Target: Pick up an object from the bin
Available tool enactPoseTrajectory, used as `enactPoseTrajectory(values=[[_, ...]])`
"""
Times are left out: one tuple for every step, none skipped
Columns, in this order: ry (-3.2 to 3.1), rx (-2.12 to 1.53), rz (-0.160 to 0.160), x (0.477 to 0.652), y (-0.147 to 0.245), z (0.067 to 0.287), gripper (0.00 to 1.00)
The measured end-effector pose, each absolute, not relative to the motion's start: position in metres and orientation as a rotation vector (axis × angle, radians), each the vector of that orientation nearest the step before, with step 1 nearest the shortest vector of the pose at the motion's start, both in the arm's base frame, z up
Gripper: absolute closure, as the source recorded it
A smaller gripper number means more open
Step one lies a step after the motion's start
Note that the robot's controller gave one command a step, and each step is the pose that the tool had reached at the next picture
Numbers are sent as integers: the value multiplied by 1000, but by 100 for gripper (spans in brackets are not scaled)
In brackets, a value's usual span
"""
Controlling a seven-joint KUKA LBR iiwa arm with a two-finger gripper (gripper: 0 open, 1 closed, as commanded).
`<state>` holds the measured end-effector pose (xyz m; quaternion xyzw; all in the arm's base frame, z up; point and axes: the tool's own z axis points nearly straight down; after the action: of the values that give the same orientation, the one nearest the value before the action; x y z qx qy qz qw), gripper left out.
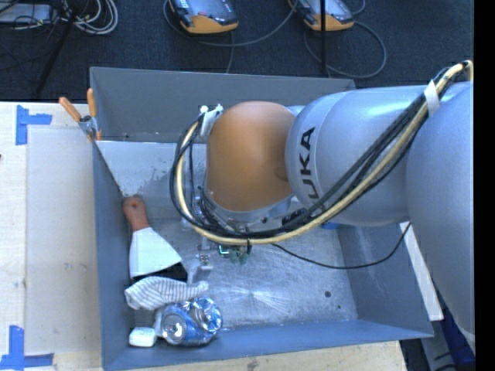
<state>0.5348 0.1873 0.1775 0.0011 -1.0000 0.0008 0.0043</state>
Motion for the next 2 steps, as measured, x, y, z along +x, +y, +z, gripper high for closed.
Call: enactPoseTrajectory(values=[[-3140, -3, 0, 537, 186, 181, 0], [-3156, -101, 3, 506, 203, 110, 0]])
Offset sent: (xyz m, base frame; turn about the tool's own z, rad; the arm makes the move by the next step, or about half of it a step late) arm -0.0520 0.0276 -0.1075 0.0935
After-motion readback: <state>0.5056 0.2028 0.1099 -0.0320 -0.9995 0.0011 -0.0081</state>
